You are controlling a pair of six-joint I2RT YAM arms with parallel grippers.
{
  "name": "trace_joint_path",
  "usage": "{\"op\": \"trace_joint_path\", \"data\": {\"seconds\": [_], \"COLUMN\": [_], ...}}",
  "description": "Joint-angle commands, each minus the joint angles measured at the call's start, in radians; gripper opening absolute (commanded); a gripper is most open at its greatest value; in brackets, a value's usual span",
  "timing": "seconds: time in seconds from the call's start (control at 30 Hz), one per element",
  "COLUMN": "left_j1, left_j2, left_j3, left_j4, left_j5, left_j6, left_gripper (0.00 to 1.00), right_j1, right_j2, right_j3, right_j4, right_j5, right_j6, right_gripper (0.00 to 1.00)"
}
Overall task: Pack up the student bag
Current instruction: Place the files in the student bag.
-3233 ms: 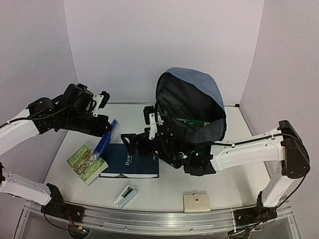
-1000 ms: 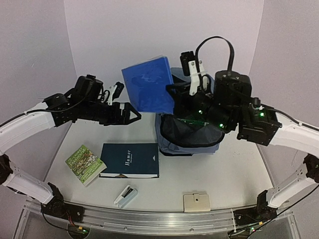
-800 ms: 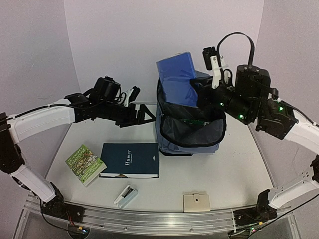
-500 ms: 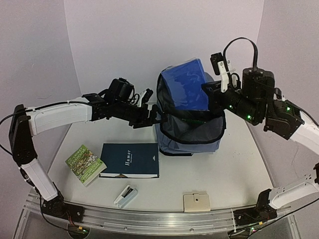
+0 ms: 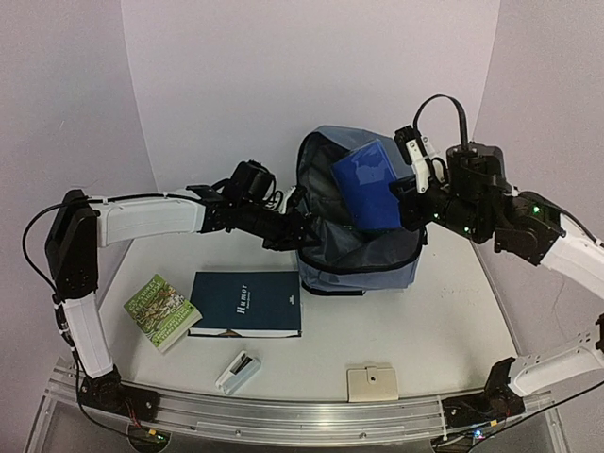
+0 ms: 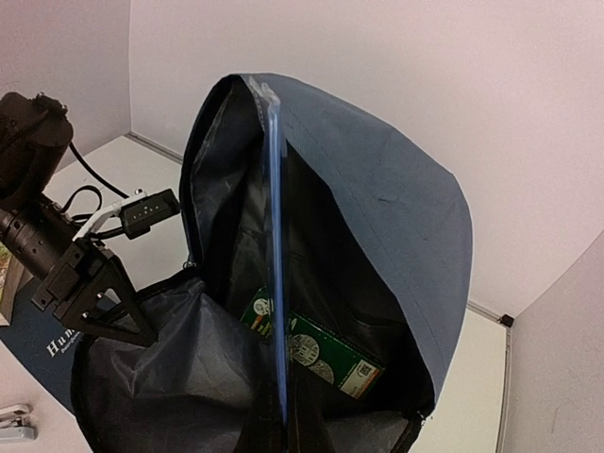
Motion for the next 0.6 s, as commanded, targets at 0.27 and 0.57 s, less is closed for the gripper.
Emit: {"op": "trace_joint_path", "data": {"seconds": [0.27,0.57], "left_j1": [-0.023,-0.026], "left_j2": [-0.106,-0.118], "left_j3": [-0.099,-0.096], "left_j4": [0.089,0.059], "left_j5": [0.097,0.086], "left_j6": [-0.012,0.033], "left_gripper": [0.00,0.00], "right_j1": [-0.242,-0.386], "right_j2": [0.044,0.149], "right_j3": [0.051,0.115], "right_j4": [0.031,0.029], "right_j5": [-0.497,-0.840], "right_j6": [-0.062,-0.062], "right_gripper": [0.00,0.00]}}
